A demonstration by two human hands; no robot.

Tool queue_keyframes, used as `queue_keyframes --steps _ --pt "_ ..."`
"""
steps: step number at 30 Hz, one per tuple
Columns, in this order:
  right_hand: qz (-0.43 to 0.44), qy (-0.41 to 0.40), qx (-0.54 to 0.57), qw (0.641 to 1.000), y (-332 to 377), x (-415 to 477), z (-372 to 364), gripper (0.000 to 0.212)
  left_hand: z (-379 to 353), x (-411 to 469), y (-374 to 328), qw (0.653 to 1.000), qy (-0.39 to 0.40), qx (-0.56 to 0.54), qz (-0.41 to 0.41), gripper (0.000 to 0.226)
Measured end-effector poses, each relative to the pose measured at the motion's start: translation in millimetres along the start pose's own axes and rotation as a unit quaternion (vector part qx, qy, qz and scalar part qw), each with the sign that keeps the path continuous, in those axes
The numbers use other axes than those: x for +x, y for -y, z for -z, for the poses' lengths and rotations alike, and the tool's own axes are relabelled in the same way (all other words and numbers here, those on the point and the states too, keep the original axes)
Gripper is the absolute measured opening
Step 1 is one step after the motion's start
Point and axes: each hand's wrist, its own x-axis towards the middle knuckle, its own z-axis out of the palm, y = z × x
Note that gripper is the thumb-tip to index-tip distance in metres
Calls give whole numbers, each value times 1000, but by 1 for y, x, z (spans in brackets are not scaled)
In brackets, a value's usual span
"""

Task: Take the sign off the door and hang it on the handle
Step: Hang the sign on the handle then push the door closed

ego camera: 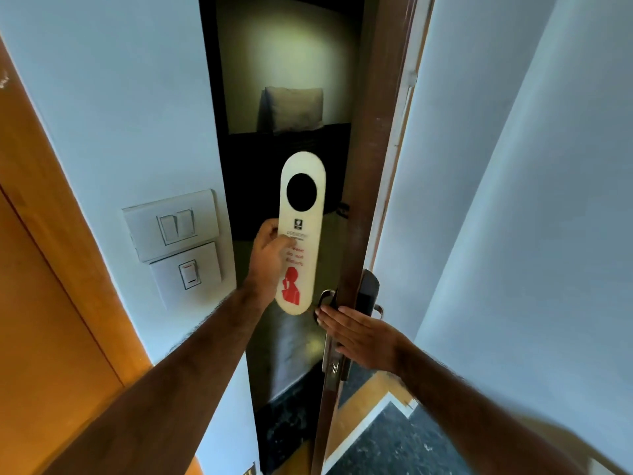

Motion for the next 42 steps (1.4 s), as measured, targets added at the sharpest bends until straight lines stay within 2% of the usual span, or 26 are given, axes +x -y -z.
queue_keyframes --steps 3,7,8,9,12,13,18,21,24,30,32,37,40,42 --pt "3 7 -4 1000 -2 -15 -2 70 6 7 25 999 -9 23 33 25" --pt "7 6 1 1000 -7 -36 -4 67 4 13 50 989 61 62 120 76" --pt "4 3 6 1000 -8 -41 -4 66 2 15 57 985 73 83 134 81" --pt "3 4 10 1000 -9 -46 -3 65 0 17 65 981 81 103 144 74" --pt "9 14 15 1000 -14 -61 -3 67 -4 18 86 968 95 154 173 14" --pt "7 18 16 1000 -16 -65 -2 69 -7 18 92 964 102 167 178 8" --pt "5 10 10 1000 -25 -85 -2 71 -25 20 129 941 105 141 288 19" --pt "5 -2 11 1000 -27 -94 -4 69 -29 18 153 925 98 250 267 29" --pt "4 1 8 1000 -27 -106 -10 66 -30 16 169 886 152 380 218 29" --pt "19 19 2 1000 -27 -123 -18 62 -52 17 188 831 204 486 177 25" --pt "32 21 -3 999 -29 -127 -20 64 -67 19 197 820 222 498 175 31" --pt "35 9 -15 999 -30 -135 -25 64 -96 15 218 817 236 490 190 31" --pt "51 -3 -44 998 -30 -140 -28 57 -100 8 225 820 239 480 198 31" --pt "48 3 -34 998 -31 -140 -26 60 -96 -5 231 829 238 463 202 30"
